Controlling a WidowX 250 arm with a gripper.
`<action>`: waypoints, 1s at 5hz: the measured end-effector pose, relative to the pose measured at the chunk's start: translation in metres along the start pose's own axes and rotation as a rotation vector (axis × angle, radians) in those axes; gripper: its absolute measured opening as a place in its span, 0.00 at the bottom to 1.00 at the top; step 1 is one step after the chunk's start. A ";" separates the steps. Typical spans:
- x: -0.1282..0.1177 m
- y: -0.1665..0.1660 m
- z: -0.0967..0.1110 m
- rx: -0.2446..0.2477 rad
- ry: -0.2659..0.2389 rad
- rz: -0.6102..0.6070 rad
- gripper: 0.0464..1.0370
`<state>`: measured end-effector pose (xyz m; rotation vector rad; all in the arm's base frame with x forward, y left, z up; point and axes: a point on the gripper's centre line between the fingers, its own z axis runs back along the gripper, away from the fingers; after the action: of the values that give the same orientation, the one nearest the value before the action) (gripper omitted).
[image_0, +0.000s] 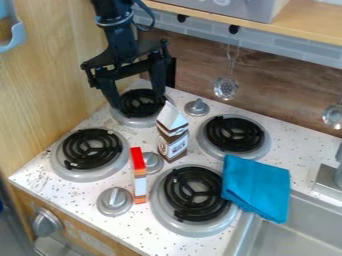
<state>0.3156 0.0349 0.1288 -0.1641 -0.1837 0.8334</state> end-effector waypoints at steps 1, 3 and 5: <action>-0.002 0.003 -0.008 0.019 0.022 0.002 0.96; -0.002 0.020 -0.011 0.121 0.017 -0.178 0.96; -0.005 0.027 -0.014 0.185 0.023 -0.351 0.96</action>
<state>0.2967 0.0479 0.1086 0.0334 -0.1087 0.4950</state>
